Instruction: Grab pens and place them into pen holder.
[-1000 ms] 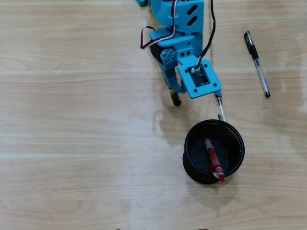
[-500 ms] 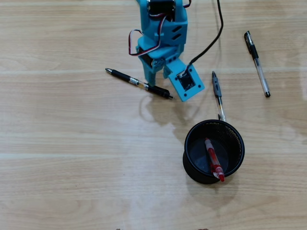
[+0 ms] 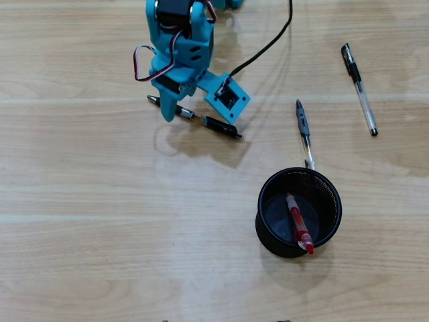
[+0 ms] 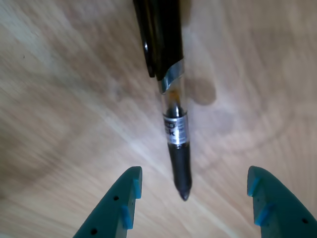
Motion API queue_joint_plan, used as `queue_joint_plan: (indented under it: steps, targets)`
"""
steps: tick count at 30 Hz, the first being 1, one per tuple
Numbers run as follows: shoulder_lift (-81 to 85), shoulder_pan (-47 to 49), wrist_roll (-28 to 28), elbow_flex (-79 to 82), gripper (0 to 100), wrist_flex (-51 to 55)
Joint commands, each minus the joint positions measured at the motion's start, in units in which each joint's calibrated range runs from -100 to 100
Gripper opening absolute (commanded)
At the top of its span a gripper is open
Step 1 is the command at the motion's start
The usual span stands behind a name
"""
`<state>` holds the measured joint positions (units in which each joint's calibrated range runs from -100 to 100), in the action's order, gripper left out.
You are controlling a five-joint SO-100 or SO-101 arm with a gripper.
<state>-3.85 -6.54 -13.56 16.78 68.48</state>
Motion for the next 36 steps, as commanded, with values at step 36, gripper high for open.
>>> queue_joint_plan:
  steps: [36]
  targets:
    - [2.2,10.6,-17.3,-30.0,2,-11.2]
